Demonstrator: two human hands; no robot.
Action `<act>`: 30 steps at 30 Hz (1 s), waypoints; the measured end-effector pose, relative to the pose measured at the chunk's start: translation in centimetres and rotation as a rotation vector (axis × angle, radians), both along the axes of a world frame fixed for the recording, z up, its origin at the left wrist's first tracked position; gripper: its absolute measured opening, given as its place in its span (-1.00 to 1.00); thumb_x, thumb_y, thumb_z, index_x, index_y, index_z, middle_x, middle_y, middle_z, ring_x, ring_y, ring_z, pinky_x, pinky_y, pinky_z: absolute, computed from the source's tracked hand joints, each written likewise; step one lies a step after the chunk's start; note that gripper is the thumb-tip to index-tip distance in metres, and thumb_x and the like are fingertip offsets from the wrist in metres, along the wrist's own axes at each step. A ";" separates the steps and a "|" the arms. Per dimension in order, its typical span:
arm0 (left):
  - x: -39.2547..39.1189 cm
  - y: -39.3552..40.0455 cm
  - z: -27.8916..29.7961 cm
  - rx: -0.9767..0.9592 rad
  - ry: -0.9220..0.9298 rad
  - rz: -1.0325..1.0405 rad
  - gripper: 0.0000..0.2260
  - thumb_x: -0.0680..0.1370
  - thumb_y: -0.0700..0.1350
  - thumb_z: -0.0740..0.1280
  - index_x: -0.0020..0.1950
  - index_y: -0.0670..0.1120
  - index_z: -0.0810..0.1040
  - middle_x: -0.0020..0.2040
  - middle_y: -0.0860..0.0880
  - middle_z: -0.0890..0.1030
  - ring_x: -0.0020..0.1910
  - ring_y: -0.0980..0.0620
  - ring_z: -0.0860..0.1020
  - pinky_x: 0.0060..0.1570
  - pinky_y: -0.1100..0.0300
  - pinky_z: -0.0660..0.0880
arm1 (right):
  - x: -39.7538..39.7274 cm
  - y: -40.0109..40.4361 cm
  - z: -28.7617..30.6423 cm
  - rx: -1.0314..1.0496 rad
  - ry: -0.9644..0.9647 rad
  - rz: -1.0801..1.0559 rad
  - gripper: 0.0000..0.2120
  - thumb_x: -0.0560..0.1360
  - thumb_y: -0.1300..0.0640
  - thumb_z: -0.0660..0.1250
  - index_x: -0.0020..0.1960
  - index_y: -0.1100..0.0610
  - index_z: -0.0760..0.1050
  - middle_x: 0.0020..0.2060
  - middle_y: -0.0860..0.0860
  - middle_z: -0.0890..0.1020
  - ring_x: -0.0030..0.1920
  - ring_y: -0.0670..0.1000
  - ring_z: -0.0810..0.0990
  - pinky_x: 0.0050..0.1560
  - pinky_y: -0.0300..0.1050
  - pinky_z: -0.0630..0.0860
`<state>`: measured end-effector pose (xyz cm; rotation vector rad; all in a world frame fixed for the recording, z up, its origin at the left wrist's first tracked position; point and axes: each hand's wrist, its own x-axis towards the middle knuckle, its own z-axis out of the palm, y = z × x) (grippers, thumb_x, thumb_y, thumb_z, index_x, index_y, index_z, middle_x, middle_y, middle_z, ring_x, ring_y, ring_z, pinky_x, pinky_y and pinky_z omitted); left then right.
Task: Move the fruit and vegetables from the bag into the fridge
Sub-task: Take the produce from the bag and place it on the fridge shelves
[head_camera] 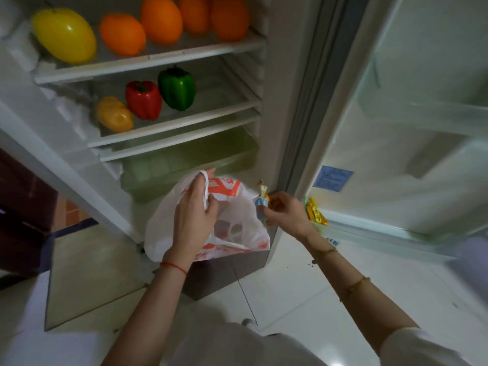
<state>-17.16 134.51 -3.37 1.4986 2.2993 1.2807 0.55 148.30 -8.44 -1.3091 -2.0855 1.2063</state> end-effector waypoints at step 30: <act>1.7 0.9 -0.5 0.000 0.018 0.035 -0.62 0.59 -0.20 0.28 0.40 0.01 0.38 0.25 0.04 0.53 0.14 0.21 0.48 -0.08 0.56 0.38 | 11.5 9.3 -4.3 0.019 -0.777 -0.229 -0.56 0.46 -0.22 0.37 -0.15 0.19 0.49 -0.17 0.12 0.61 -0.15 0.12 0.59 -0.22 -0.08 0.49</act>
